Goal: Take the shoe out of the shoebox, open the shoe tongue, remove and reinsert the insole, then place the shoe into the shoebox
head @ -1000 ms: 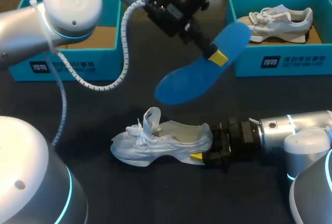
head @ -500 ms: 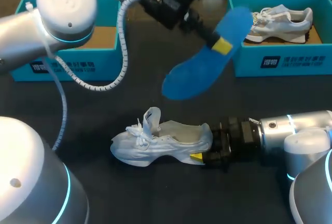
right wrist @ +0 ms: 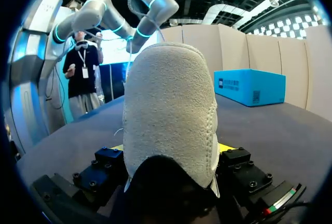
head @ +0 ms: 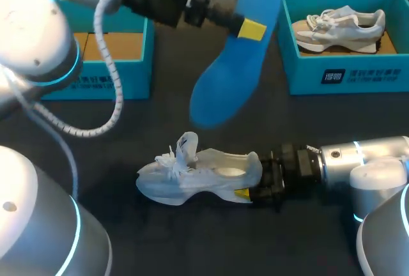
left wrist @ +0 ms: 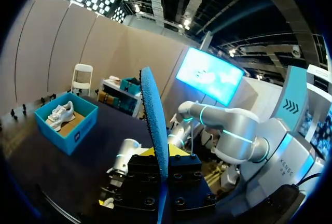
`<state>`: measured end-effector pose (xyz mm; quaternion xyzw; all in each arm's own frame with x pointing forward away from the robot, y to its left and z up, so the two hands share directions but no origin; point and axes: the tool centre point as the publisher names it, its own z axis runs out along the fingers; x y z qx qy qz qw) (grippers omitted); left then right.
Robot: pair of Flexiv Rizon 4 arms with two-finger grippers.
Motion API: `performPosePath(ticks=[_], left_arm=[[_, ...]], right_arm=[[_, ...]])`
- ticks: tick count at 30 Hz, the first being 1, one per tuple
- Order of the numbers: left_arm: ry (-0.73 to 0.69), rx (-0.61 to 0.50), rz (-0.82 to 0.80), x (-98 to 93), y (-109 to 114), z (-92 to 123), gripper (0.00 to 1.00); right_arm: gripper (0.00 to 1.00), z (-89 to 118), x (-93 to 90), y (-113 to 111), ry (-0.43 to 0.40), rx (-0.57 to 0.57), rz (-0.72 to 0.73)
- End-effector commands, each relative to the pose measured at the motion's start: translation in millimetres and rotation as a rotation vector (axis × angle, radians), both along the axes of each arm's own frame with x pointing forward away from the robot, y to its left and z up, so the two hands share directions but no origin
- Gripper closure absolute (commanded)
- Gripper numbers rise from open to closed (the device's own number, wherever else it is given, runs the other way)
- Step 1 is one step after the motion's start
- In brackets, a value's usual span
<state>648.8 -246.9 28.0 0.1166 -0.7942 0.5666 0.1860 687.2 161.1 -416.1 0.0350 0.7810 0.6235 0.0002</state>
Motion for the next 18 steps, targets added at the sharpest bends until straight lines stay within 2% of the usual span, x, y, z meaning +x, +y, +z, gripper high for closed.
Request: performPosePath(ticks=[1,7,18], left_arm=[[-0.001,-0.072,0.041,-5.6,5,-4,1.0],[0.017,-0.091,0.038,-7.4,9,-2,1.0],[0.02,-0.122,-0.047,-40.9,41,54,1.0]], right_arm=[[1.0,-1,-0.5,2,0.0,-0.003,0.0],[1.0,-1,-0.5,2,0.0,-0.003,0.0],[1.0,-1,-0.5,2,0.0,-0.003,0.0]])
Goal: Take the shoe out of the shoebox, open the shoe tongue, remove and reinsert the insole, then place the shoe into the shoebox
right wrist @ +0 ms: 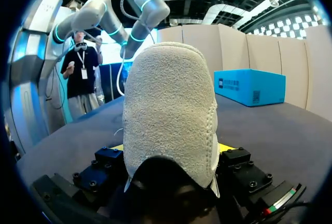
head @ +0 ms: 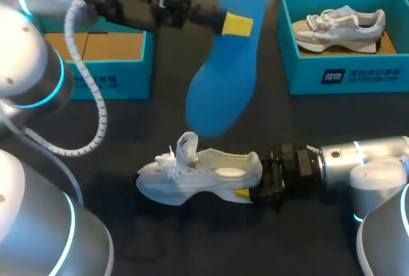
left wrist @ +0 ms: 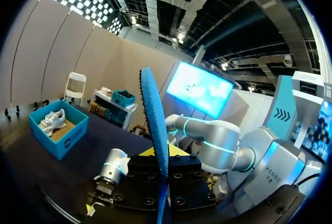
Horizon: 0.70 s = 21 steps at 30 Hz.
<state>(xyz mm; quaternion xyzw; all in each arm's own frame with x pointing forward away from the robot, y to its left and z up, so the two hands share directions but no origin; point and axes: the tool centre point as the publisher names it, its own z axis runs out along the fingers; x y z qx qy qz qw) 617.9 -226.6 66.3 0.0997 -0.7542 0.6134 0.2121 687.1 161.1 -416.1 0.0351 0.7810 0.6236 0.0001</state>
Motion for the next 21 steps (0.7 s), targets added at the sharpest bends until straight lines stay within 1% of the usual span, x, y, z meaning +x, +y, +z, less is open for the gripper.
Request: performPosePath(ticks=[1,3,6,14,16,21], left_arm=[[-0.027,0.01,-0.016,-14.1,24,19,1.0],[-0.042,-0.002,-0.016,-20.9,30,24,1.0],[-0.049,-0.014,-0.008,-24.8,35,28,1.0],[-0.057,-0.012,-0.006,-50.3,41,36,1.0],[-0.062,-0.01,0.005,-53.3,41,38,1.0],[-0.044,-0.008,0.021,-52.9,42,37,1.0]], right_arm=[[1.0,-1,-0.5,2,0.0,-0.003,0.0],[1.0,-1,-0.5,2,0.0,-0.003,0.0],[1.0,-1,-0.5,2,0.0,-0.003,0.0],[1.0,-1,-0.5,2,0.0,-0.003,0.0],[1.0,-1,-0.5,2,0.0,-0.003,0.0],[1.0,-1,-0.5,2,0.0,-0.003,0.0]])
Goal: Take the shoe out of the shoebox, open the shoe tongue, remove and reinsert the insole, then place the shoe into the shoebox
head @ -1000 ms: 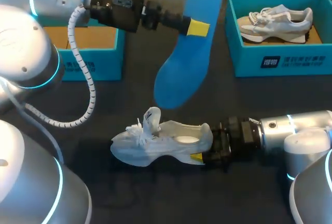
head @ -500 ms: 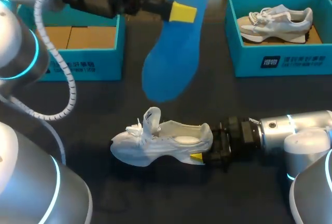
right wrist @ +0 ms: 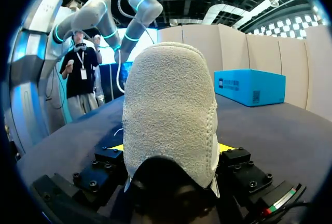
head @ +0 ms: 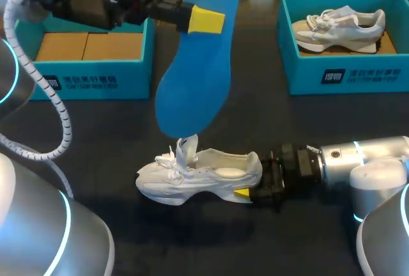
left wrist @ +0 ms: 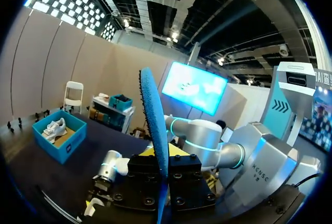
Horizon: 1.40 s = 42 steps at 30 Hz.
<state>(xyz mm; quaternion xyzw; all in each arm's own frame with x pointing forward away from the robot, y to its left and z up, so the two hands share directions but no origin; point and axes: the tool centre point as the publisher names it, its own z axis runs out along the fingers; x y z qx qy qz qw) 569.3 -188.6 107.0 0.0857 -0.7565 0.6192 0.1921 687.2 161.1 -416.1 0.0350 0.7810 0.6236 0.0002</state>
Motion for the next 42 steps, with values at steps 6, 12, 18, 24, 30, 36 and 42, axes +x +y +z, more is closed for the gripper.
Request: performPosePath(ticks=[6,12,18,24,30,36,42], left_arm=[[0.011,-0.005,0.039,0.2,5,-4,1.0],[0.023,-0.023,0.058,3.5,8,1,1.0],[0.047,-0.039,0.064,5.4,11,2,1.0],[0.067,-0.059,0.072,7.0,12,1,1.0],[0.048,-0.041,0.116,5.5,14,-4,1.0],[0.048,-0.041,0.116,5.5,14,-4,1.0],[0.048,-0.041,0.116,5.5,14,-4,1.0]], right_arm=[[1.0,-1,-0.5,2,0.0,-0.003,0.0],[1.0,-1,-0.5,2,0.0,-0.003,0.0],[1.0,-1,-0.5,2,0.0,-0.003,0.0],[1.0,-1,-0.5,2,0.0,-0.003,0.0],[1.0,-1,-0.5,2,0.0,-0.003,0.0],[1.0,-1,-0.5,2,0.0,-0.003,0.0],[0.81,3,-4.0,-3,0.004,-0.014,-0.01]])
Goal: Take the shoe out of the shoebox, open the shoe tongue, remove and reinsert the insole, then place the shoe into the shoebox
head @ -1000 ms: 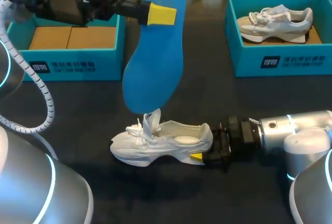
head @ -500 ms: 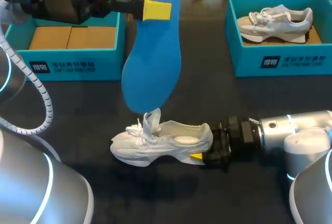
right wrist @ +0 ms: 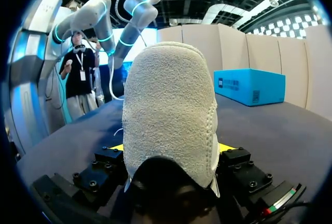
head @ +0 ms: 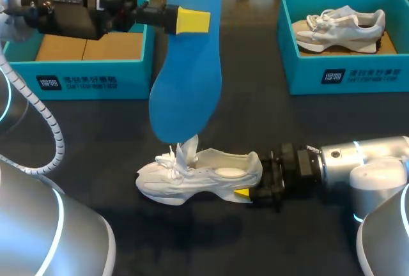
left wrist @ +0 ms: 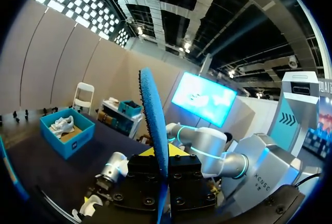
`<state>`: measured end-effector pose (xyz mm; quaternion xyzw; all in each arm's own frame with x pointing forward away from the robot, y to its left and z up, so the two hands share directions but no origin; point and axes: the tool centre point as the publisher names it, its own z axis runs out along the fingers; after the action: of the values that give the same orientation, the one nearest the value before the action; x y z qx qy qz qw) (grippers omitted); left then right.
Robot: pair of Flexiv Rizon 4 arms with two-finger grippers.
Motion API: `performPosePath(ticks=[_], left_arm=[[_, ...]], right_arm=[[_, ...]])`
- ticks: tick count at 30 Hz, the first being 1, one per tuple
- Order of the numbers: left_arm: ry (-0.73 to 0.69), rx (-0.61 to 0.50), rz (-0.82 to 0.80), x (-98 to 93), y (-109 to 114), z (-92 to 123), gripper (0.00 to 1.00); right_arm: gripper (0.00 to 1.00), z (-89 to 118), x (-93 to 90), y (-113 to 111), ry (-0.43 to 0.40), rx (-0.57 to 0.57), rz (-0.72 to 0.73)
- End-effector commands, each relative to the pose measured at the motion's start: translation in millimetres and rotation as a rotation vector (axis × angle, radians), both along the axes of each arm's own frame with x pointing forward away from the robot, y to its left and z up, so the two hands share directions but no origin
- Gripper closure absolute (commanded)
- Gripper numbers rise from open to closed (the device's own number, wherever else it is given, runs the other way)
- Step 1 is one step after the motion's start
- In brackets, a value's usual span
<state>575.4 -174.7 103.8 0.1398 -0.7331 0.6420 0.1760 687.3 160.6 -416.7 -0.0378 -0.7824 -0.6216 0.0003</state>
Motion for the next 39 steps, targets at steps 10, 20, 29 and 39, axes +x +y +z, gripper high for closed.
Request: performPosePath(ticks=[10,20,29,39], left_arm=[[0.0,-0.001,0.001,-0.7,0,-1,1.0],[0.0,-0.001,0.001,-0.7,0,-1,1.0],[0.0,-0.001,0.001,-0.7,0,-1,1.0],[0.0,-0.001,0.001,-0.7,0,-1,1.0]], right_arm=[[0.0,24,-10.2,-18,-0.001,-0.117,-0.025],[0.0,47,-2.7,-28,0.096,-0.394,-0.026],[0.0,74,-5.6,-21,0.131,-0.656,-0.015],[0.0,86,-2.1,-6,0.16,-0.867,0.006]])
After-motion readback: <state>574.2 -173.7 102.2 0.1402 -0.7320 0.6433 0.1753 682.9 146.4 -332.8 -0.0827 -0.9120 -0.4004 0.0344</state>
